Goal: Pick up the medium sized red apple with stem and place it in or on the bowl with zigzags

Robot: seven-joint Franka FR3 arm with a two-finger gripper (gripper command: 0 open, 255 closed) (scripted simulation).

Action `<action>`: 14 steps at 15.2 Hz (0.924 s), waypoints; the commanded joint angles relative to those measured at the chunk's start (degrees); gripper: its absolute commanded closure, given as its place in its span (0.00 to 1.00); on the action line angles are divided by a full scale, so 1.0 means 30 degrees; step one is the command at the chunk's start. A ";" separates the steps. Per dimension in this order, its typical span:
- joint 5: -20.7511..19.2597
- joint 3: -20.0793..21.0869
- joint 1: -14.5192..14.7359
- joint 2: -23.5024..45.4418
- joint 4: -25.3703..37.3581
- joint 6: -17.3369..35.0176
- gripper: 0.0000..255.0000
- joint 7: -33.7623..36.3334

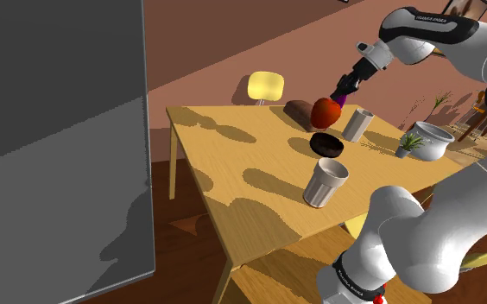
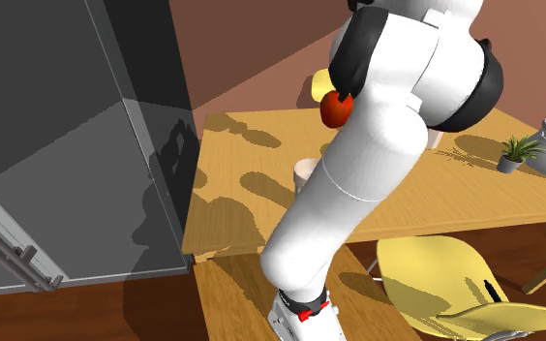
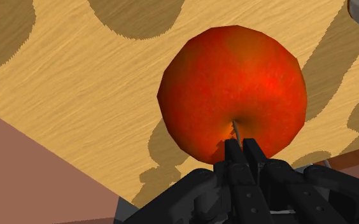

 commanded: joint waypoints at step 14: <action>-0.5402 -1.2749 1.5129 -0.6194 1.4728 -0.7146 1.00 -0.0366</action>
